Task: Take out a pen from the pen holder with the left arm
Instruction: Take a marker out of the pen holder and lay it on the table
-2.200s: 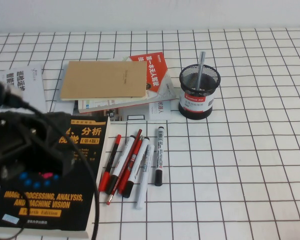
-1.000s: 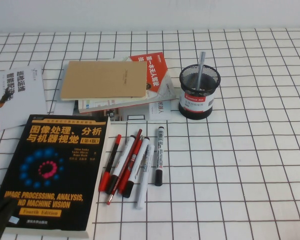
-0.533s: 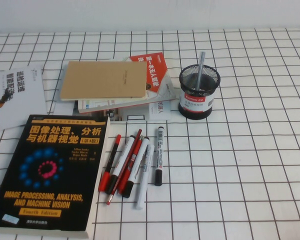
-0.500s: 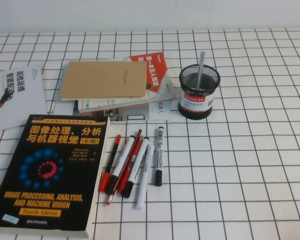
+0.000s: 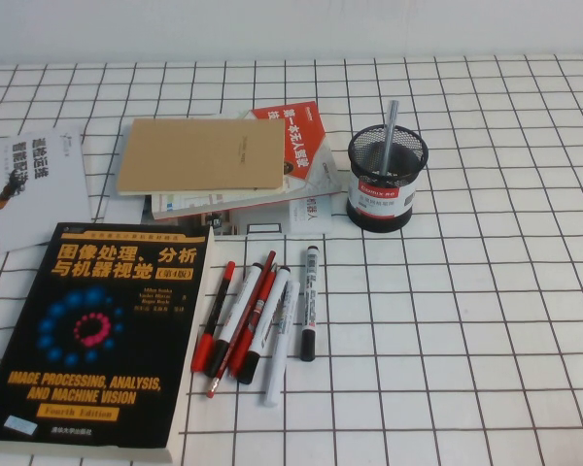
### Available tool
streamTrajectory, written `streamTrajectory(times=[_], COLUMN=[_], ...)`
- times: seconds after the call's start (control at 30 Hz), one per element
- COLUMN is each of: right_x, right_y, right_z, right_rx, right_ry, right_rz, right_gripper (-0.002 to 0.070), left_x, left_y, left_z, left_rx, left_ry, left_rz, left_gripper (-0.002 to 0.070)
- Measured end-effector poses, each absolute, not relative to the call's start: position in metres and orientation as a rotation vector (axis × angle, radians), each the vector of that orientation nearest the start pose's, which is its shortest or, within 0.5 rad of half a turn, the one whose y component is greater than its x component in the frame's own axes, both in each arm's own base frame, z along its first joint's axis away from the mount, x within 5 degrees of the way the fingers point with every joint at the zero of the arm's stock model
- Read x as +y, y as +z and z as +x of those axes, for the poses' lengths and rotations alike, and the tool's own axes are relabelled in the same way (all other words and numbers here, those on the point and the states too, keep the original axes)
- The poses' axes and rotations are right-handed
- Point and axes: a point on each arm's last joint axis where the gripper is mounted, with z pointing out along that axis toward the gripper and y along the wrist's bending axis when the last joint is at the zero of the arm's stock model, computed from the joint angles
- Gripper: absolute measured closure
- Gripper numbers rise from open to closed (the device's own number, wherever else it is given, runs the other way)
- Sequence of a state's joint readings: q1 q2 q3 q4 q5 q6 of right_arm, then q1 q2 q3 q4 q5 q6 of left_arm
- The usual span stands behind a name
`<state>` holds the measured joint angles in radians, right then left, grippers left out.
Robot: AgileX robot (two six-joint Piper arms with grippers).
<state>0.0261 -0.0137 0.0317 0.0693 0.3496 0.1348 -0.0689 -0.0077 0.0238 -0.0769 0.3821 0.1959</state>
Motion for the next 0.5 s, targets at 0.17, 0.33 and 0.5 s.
streamTrajectory(times=[0.17,0.33,0.5], right_x=[0.0035,0.0035,0.0035], right_y=[0.1718,0.1718,0.1718], right_z=[0.0531,0.0531,0.0531], right_rx=[1.848,1.848,1.848], right_ry=[0.179,0.179,0.179], right_rz=[0.144,0.144,0.144], right_gripper=[0.0693,0.0692,0.0693], left_x=[-0.0058,-0.0058,-0.0058], left_y=[0.1713,0.1713,0.1714], left_z=[0.0522,0.0522,0.0521], left_rx=[1.869,1.869,1.869], left_ry=[0.022,0.022,0.022], left_rz=[0.208,0.208,0.208], left_gripper=[0.0675,0.0675,0.0675])
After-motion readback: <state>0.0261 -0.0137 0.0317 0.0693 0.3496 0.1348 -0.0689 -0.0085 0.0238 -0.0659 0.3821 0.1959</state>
